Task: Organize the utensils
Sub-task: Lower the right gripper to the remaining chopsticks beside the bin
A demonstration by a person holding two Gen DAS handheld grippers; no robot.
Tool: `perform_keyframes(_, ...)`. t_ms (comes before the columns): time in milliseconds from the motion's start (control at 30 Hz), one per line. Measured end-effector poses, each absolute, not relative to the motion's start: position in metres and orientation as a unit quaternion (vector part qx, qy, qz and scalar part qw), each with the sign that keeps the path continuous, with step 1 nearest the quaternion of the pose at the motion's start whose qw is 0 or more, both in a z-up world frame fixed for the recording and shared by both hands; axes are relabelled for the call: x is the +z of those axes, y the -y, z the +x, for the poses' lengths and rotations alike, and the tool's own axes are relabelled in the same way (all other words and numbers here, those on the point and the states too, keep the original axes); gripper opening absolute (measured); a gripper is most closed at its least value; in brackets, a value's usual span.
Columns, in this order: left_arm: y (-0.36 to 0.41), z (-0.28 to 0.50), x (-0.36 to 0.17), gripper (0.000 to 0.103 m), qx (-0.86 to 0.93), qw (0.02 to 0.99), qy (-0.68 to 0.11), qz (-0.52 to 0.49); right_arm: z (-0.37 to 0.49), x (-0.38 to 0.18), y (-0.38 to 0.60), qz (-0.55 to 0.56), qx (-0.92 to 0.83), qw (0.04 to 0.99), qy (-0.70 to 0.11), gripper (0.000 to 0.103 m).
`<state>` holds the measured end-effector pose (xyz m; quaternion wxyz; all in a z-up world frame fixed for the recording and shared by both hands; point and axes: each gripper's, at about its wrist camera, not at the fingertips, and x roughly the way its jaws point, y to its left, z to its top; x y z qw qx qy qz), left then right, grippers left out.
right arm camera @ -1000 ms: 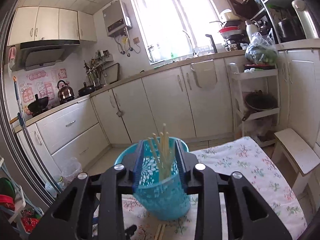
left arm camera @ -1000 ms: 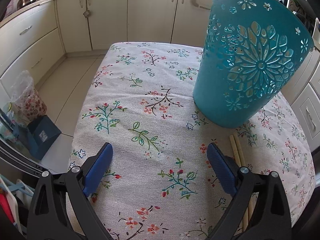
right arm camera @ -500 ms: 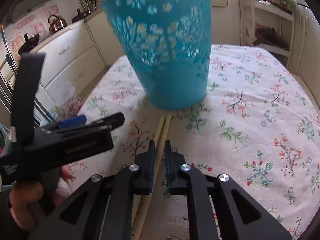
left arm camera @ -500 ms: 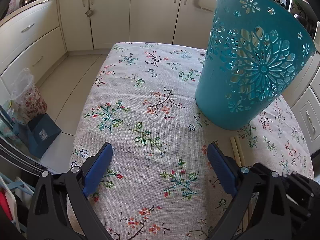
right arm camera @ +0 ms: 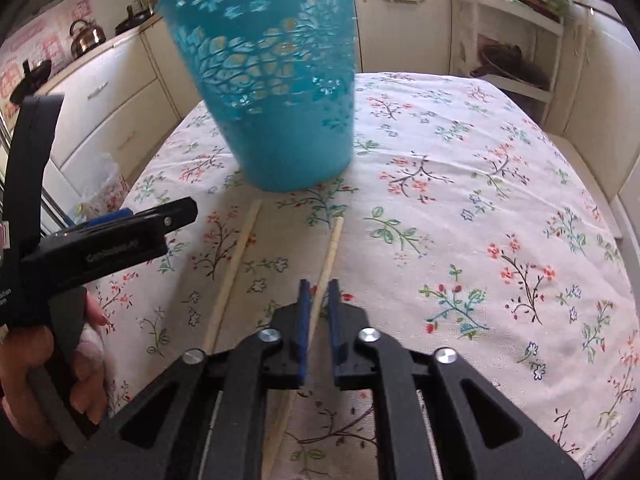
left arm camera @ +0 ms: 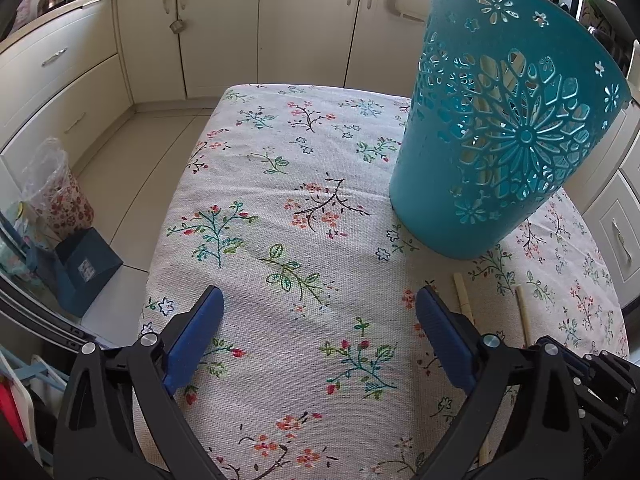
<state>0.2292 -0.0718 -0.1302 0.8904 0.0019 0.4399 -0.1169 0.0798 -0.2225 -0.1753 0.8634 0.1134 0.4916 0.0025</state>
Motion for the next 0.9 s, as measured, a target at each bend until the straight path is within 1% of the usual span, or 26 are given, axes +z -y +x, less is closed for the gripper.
perform_keyframes(267, 0.0721, 0.2291, -0.1301, 0.093, -0.117, 0.89, -0.44, 0.003, 0.0846, -0.175, 0.2228, 0.104, 0.006, 0.865, -0.492, 0.011)
perform_keyframes(400, 0.0724, 0.229, -0.13, 0.093, -0.117, 0.89, -0.44, 0.004, 0.0855, -0.1756, 0.2238, 0.112, 0.007, 0.865, -0.49, 0.008)
perform_keyframes(900, 0.0735, 0.2296, -0.1304, 0.093, -0.118, 0.89, -0.441, 0.005, 0.0864, -0.1769, 0.2254, 0.128, 0.01, 0.865, -0.486, 0.008)
